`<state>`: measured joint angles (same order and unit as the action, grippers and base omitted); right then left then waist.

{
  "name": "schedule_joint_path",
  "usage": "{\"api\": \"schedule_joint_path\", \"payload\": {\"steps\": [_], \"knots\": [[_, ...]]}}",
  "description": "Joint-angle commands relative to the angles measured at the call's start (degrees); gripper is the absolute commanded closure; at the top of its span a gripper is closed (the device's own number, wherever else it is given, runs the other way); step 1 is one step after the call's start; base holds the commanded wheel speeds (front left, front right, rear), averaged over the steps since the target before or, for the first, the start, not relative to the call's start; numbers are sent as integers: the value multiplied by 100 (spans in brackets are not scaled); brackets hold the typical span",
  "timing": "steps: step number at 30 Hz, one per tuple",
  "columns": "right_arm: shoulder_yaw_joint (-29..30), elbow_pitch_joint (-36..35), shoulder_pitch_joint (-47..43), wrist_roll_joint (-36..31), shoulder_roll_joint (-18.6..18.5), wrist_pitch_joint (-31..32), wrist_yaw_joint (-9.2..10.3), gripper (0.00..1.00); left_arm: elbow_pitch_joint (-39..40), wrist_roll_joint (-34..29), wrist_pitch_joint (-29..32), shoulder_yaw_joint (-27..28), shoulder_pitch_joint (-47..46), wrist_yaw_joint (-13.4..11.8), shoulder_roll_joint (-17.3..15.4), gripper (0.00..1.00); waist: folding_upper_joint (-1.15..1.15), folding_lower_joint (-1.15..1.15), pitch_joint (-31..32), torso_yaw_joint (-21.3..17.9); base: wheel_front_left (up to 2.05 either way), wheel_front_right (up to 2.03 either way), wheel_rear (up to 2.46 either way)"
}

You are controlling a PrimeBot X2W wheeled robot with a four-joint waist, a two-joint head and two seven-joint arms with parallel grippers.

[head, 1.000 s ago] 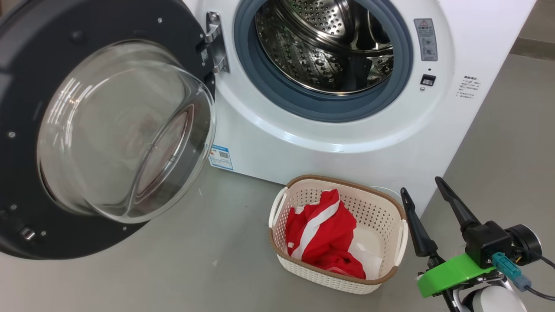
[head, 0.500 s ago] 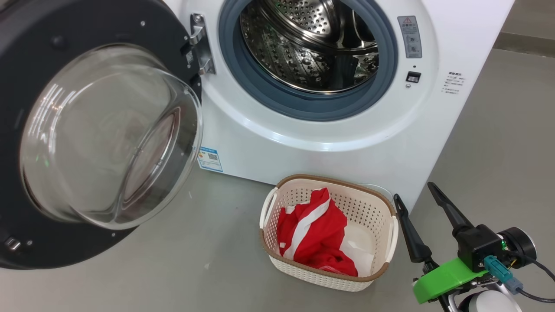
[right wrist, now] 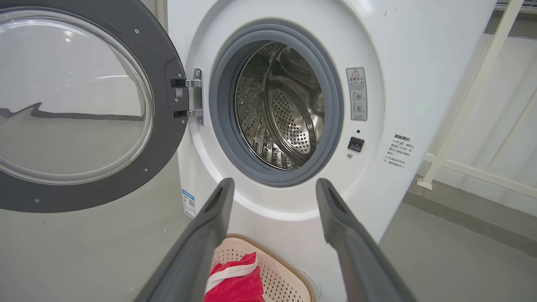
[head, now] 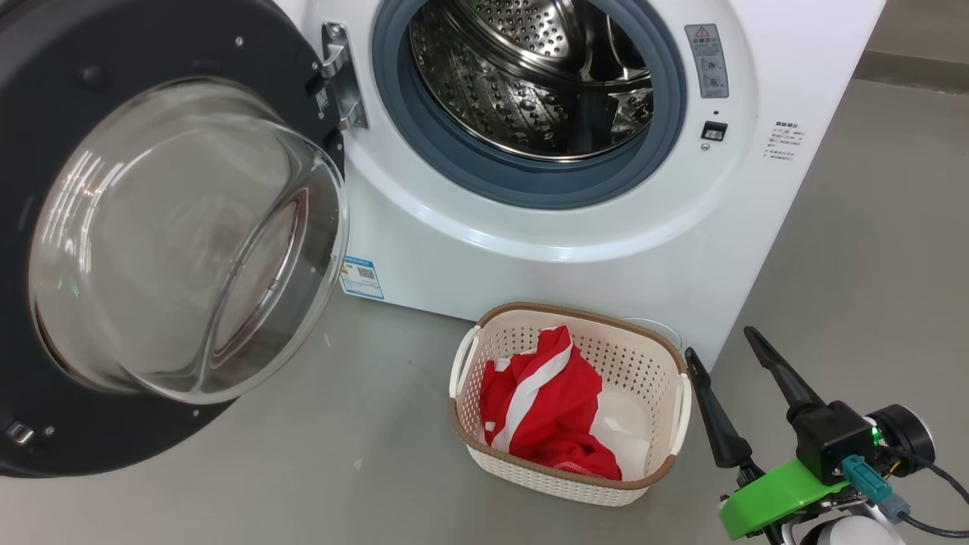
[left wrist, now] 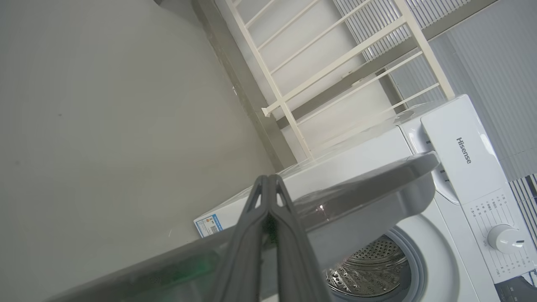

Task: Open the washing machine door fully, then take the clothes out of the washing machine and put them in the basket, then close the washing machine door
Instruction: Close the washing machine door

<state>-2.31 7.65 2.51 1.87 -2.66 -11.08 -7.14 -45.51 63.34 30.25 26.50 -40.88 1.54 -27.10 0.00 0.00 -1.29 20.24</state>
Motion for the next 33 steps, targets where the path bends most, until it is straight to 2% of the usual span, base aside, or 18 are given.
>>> {"api": "schedule_joint_path", "payload": {"steps": [1,7,14,22,33], "knots": [[-123,-167,97,-9,-21,-54,-35,0,113,194,163,124,20,26,-180,100,0,0,-34,13,0,0,0],[-208,-94,132,50,-21,-119,-35,0,339,598,417,305,3,10,133,100,0,0,-43,49,0,0,0],[-172,-74,176,40,-21,-156,-35,0,729,831,730,369,185,-150,369,100,0,0,-36,67,0,0,0],[-143,-45,174,92,-21,-218,-35,0,1516,1027,1039,434,549,-494,653,100,0,0,-88,96,0,0,0],[-98,24,286,118,-21,-292,-35,0,2827,1330,1495,340,980,-968,1273,100,0,0,-169,108,0,0,0]]}}
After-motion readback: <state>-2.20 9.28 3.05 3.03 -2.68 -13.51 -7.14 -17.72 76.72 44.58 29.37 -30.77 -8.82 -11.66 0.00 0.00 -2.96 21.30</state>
